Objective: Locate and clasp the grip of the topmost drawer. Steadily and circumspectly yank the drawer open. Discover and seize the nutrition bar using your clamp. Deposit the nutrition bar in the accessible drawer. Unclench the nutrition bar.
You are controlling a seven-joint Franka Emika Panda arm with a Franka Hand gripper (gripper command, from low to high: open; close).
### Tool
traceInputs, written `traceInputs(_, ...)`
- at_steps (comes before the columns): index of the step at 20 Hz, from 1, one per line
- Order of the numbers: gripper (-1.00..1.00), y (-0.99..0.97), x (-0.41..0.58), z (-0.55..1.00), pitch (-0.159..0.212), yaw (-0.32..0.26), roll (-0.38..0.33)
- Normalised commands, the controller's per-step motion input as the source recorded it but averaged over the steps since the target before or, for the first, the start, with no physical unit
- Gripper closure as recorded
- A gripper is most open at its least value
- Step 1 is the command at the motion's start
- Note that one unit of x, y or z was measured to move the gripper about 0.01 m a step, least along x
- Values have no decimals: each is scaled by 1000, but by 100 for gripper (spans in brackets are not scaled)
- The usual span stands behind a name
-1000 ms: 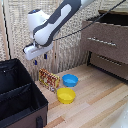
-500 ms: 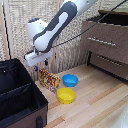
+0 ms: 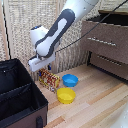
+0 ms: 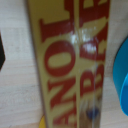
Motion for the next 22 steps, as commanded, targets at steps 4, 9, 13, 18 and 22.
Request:
traceInputs(4, 100, -181, -6, -324, 98, 21, 30)
traceInputs(9, 100, -14, -16, 0, -1, 0, 0)
traceInputs(13, 100, 16, 0, -4, 29, -2, 0)
traceInputs(18, 100, 3, 0, 0, 7, -4, 0)
traceInputs(22, 100, 0, 44, 229, 42, -59, 13)
